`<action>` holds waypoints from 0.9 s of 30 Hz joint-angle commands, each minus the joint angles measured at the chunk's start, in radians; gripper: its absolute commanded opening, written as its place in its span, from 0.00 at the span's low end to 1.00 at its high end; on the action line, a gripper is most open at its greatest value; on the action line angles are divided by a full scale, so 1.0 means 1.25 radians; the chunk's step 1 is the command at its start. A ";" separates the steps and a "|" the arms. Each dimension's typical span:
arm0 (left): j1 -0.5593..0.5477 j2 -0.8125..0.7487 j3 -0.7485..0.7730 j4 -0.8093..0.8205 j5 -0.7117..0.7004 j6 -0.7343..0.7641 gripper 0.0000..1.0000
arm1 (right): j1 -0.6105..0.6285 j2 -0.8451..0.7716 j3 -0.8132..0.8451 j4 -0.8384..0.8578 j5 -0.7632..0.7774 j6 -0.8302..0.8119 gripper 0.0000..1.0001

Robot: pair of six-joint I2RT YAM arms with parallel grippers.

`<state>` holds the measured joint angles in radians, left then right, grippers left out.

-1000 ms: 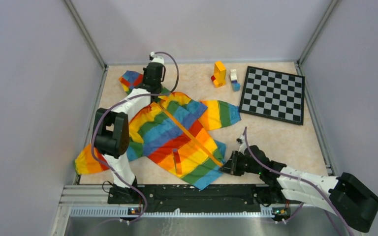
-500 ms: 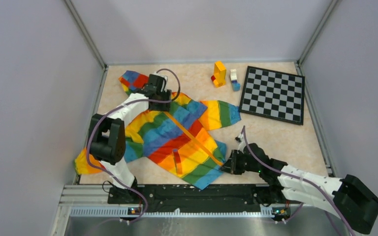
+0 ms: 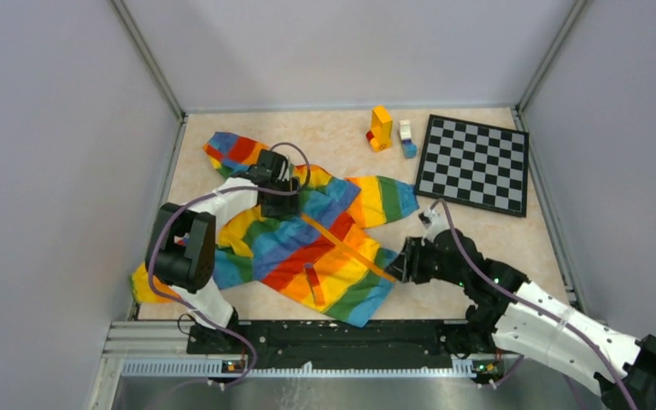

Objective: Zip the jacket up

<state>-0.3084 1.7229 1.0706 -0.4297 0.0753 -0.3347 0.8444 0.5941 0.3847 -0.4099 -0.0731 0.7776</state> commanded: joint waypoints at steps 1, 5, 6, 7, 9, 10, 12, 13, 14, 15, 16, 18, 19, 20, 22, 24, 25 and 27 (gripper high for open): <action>0.001 -0.109 0.023 -0.031 0.011 0.004 0.70 | -0.008 0.140 0.157 0.011 0.086 -0.123 0.46; 0.000 -0.097 0.115 -0.091 -0.040 0.027 0.67 | -0.016 0.275 0.227 0.037 0.089 -0.171 0.46; 0.000 -0.085 0.130 -0.097 -0.050 0.035 0.64 | -0.020 0.299 0.231 0.051 0.073 -0.182 0.46; 0.000 -0.072 0.143 -0.098 -0.053 0.042 0.62 | -0.020 0.324 0.236 0.058 0.068 -0.184 0.46; 0.000 -0.032 0.175 -0.104 -0.052 0.054 0.58 | -0.023 0.356 0.236 0.069 0.050 -0.178 0.46; 0.001 -0.010 0.193 -0.104 -0.041 0.068 0.57 | -0.025 0.358 0.229 0.078 0.036 -0.172 0.46; 0.000 0.043 0.230 -0.119 -0.049 0.083 0.54 | -0.027 0.342 0.195 0.112 0.017 -0.153 0.47; 0.000 0.071 0.256 -0.137 -0.052 0.086 0.52 | -0.029 0.331 0.180 0.129 0.007 -0.146 0.47; 0.001 0.093 0.272 -0.144 -0.053 0.090 0.49 | -0.032 0.321 0.167 0.137 -0.001 -0.141 0.47; 0.000 0.109 0.281 -0.143 -0.053 0.095 0.47 | -0.033 0.315 0.158 0.139 -0.007 -0.139 0.47; 0.000 0.121 0.285 -0.141 -0.081 0.099 0.45 | -0.034 0.314 0.150 0.136 -0.010 -0.138 0.47; 0.000 0.137 0.287 -0.137 -0.108 0.109 0.44 | -0.036 0.315 0.137 0.127 -0.009 -0.139 0.47; 0.000 0.142 0.288 -0.139 -0.117 0.111 0.43 | -0.037 0.315 0.129 0.123 -0.010 -0.140 0.47; 0.001 0.143 0.287 -0.141 -0.124 0.111 0.43 | -0.037 0.313 0.123 0.121 -0.011 -0.139 0.47; 0.000 0.136 0.279 -0.137 -0.134 0.107 0.44 | -0.037 0.307 0.110 0.126 -0.017 -0.136 0.47; 0.000 0.123 0.260 -0.127 -0.134 0.105 0.46 | -0.039 0.305 0.092 0.141 -0.028 -0.130 0.47; 0.000 0.113 0.252 -0.122 -0.137 0.103 0.47 | -0.039 0.308 0.084 0.153 -0.035 -0.126 0.47; 0.001 0.096 0.236 -0.116 -0.137 0.099 0.49 | -0.040 0.321 0.073 0.180 -0.045 -0.120 0.47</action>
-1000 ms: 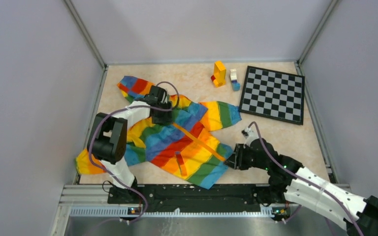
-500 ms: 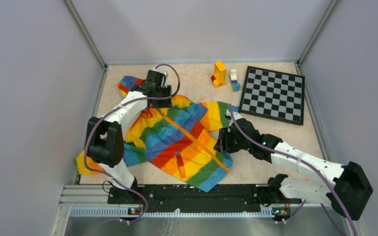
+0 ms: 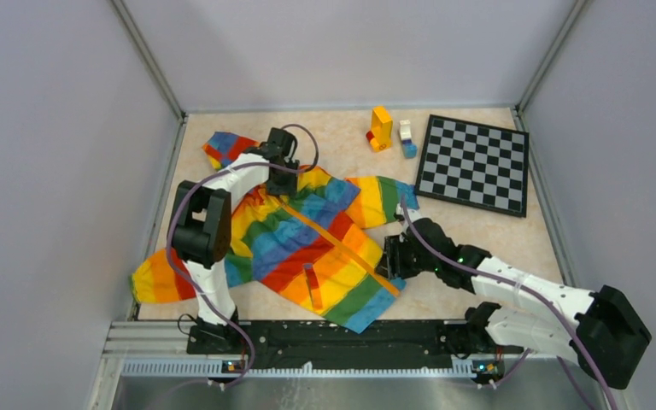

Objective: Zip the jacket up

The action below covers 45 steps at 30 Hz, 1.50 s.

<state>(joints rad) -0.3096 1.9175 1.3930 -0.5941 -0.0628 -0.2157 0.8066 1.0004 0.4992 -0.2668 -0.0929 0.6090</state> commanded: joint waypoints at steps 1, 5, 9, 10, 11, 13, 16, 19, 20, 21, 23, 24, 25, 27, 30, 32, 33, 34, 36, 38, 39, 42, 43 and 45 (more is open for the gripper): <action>0.001 -0.072 -0.032 0.021 -0.026 0.001 0.51 | -0.011 0.007 -0.022 0.074 -0.032 0.016 0.47; 0.001 -0.117 -0.066 0.046 -0.019 -0.001 0.55 | -0.015 0.050 -0.024 0.079 -0.031 0.014 0.47; 0.001 -0.114 -0.075 0.048 -0.027 0.002 0.34 | -0.022 0.058 -0.027 0.079 -0.034 0.010 0.46; 0.002 -0.105 -0.070 0.044 -0.026 0.000 0.31 | -0.022 0.056 -0.027 0.079 -0.034 0.009 0.46; 0.001 -0.095 -0.062 0.034 -0.023 -0.006 0.27 | -0.023 0.051 -0.030 0.079 -0.034 0.010 0.46; 0.001 -0.084 -0.054 0.026 -0.019 -0.013 0.24 | -0.025 0.044 -0.033 0.078 -0.034 0.013 0.46; 0.001 -0.097 -0.065 0.038 -0.018 -0.016 0.27 | -0.028 0.037 -0.037 0.074 -0.034 0.014 0.46; 0.001 -0.128 -0.085 0.051 0.004 -0.015 0.49 | -0.030 0.037 -0.046 0.078 -0.036 0.016 0.46; 0.001 -0.141 -0.094 0.058 0.008 -0.017 0.54 | -0.030 0.038 -0.048 0.079 -0.037 0.017 0.46; 0.001 -0.154 -0.102 0.063 0.005 -0.020 0.59 | -0.032 0.038 -0.050 0.082 -0.040 0.018 0.46; 0.002 -0.180 -0.122 0.081 -0.011 -0.022 0.62 | -0.033 0.042 -0.054 0.091 -0.045 0.022 0.46; 0.001 -0.193 -0.135 0.094 -0.022 -0.019 0.62 | -0.033 0.043 -0.056 0.094 -0.049 0.025 0.46; 0.001 -0.203 -0.147 0.103 -0.036 -0.019 0.61 | -0.032 0.047 -0.057 0.099 -0.054 0.026 0.45; 0.001 -0.211 -0.156 0.110 -0.051 -0.020 0.55 | -0.033 0.054 -0.057 0.103 -0.060 0.029 0.45; 0.001 -0.206 -0.155 0.108 -0.071 -0.024 0.45 | -0.034 0.054 -0.063 0.107 -0.061 0.035 0.45; 0.002 -0.197 -0.152 0.111 -0.081 -0.024 0.42 | -0.034 0.052 -0.067 0.108 -0.064 0.039 0.45; 0.001 -0.190 -0.150 0.113 -0.083 -0.021 0.41 | -0.034 0.052 -0.069 0.108 -0.066 0.039 0.45; 0.001 -0.182 -0.147 0.113 -0.080 -0.019 0.41 | -0.034 0.051 -0.068 0.107 -0.067 0.039 0.45; 0.001 -0.159 -0.135 0.107 -0.077 -0.016 0.41 | -0.034 0.052 -0.069 0.105 -0.065 0.039 0.45; 0.000 -0.132 -0.118 0.097 -0.066 -0.016 0.40 | -0.034 0.051 -0.069 0.106 -0.064 0.039 0.45; 0.000 -0.120 -0.112 0.093 -0.057 -0.015 0.39 | -0.034 0.053 -0.070 0.109 -0.064 0.041 0.45; -0.001 -0.094 -0.108 0.093 -0.057 -0.014 0.38 | -0.035 0.057 -0.069 0.110 -0.066 0.043 0.45; -0.001 -0.088 -0.110 0.095 -0.060 -0.014 0.38 | -0.035 0.059 -0.066 0.111 -0.066 0.043 0.45; -0.002 -0.080 -0.115 0.095 -0.071 -0.014 0.38 | -0.035 0.059 -0.064 0.107 -0.066 0.042 0.45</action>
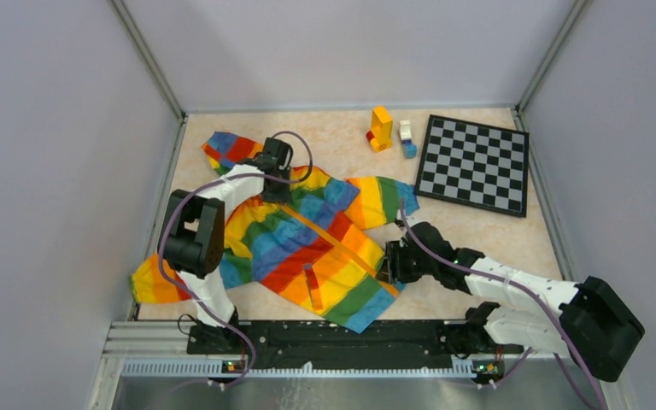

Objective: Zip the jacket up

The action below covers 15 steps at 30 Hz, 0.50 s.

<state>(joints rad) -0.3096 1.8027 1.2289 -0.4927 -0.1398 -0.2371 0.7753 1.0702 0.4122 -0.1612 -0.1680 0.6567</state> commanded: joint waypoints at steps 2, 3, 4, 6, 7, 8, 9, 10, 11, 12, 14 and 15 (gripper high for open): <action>-0.005 0.019 0.011 0.019 -0.015 0.005 0.42 | -0.012 0.002 0.004 0.024 -0.007 0.004 0.45; -0.005 0.023 0.008 0.023 -0.012 0.007 0.42 | -0.012 0.002 0.003 0.025 -0.007 0.004 0.45; -0.005 0.028 0.007 0.028 -0.004 0.011 0.43 | -0.012 0.003 0.003 0.027 -0.008 0.004 0.45; -0.006 0.043 0.008 0.033 0.006 0.011 0.42 | -0.013 0.005 0.003 0.027 -0.009 0.006 0.45; -0.007 0.049 0.009 0.035 0.007 0.011 0.42 | -0.014 0.006 0.002 0.027 -0.008 0.005 0.45; -0.008 0.056 0.010 0.040 0.007 0.010 0.41 | -0.014 0.005 0.002 0.026 -0.008 0.006 0.44; -0.008 0.062 0.009 0.043 0.006 0.010 0.40 | -0.015 0.005 0.003 0.026 -0.007 0.008 0.44; -0.008 0.072 0.011 0.044 0.004 0.012 0.39 | -0.016 0.005 0.003 0.024 -0.007 0.010 0.44; -0.007 0.080 0.013 0.043 0.001 0.013 0.38 | -0.017 0.006 0.003 0.023 -0.005 0.012 0.44; -0.008 0.085 0.016 0.043 -0.003 0.016 0.35 | -0.019 0.005 0.004 0.020 -0.003 0.014 0.44; -0.010 0.090 0.021 0.046 -0.009 0.025 0.28 | -0.020 0.003 0.005 0.016 0.003 0.017 0.44; -0.014 0.089 0.023 0.048 -0.013 0.031 0.25 | -0.020 0.002 0.006 0.012 0.010 0.019 0.44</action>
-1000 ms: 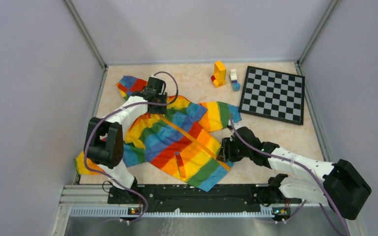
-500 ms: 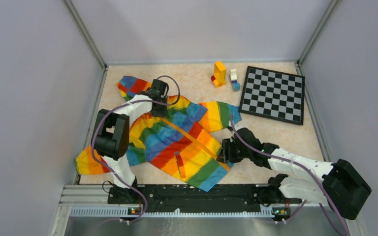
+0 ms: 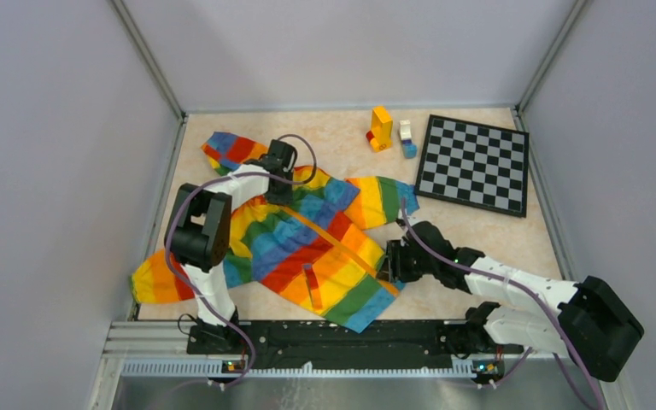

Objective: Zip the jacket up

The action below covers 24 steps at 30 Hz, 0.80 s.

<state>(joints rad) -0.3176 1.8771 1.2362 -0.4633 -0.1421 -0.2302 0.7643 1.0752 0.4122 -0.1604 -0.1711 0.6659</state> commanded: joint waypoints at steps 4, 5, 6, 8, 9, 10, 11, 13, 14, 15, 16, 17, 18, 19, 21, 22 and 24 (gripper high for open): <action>-0.024 0.000 0.014 0.035 -0.035 0.038 0.18 | -0.013 -0.002 0.018 -0.026 0.053 0.005 0.45; -0.026 -0.010 0.012 0.037 -0.037 0.038 0.17 | -0.016 -0.001 0.026 -0.045 0.069 0.003 0.46; -0.027 -0.021 0.009 0.038 -0.040 0.035 0.15 | -0.022 0.002 0.034 -0.064 0.082 -0.003 0.47; -0.028 -0.045 -0.003 0.047 -0.043 0.030 0.12 | -0.041 0.002 0.042 -0.090 0.091 -0.011 0.50; -0.029 -0.057 -0.011 0.053 -0.046 0.029 0.10 | -0.054 0.003 0.043 -0.101 0.092 -0.013 0.52; -0.029 -0.067 -0.017 0.058 -0.047 0.027 0.09 | -0.062 0.003 0.046 -0.116 0.094 -0.014 0.53; -0.029 -0.076 -0.025 0.066 -0.049 0.027 0.08 | -0.068 0.003 0.050 -0.130 0.101 -0.013 0.55; -0.029 -0.094 -0.034 0.078 -0.041 0.027 0.06 | -0.069 0.003 0.059 -0.158 0.120 -0.013 0.58; -0.029 -0.099 -0.036 0.081 -0.034 0.026 0.04 | -0.069 0.001 0.064 -0.172 0.124 -0.014 0.59; -0.029 -0.102 -0.037 0.081 -0.030 0.022 0.02 | -0.069 -0.005 0.068 -0.177 0.122 -0.017 0.59; -0.029 -0.105 -0.037 0.082 -0.025 0.019 0.00 | -0.069 -0.015 0.065 -0.176 0.116 -0.019 0.60; -0.029 -0.107 -0.038 0.084 -0.019 0.015 0.00 | -0.069 -0.025 0.061 -0.167 0.108 -0.023 0.61; -0.029 -0.111 -0.041 0.088 -0.012 0.012 0.00 | -0.069 -0.033 0.052 -0.148 0.087 -0.029 0.64; -0.029 -0.116 -0.045 0.095 -0.005 0.010 0.00 | -0.069 -0.035 0.043 -0.125 0.073 -0.033 0.67; -0.029 -0.127 -0.058 0.113 0.005 0.002 0.00 | -0.069 -0.019 0.027 -0.070 0.025 -0.039 0.71; -0.029 -0.135 -0.065 0.124 0.010 0.000 0.00 | -0.068 -0.005 0.019 -0.042 -0.001 -0.041 0.71; -0.029 -0.147 -0.079 0.141 0.016 -0.004 0.00 | -0.063 0.028 0.004 0.017 -0.034 -0.048 0.68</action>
<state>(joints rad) -0.3500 1.7596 1.1671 -0.3630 -0.1524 -0.2123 0.6842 1.0657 0.4438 -0.2935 -0.1120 0.6361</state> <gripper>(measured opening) 0.003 0.706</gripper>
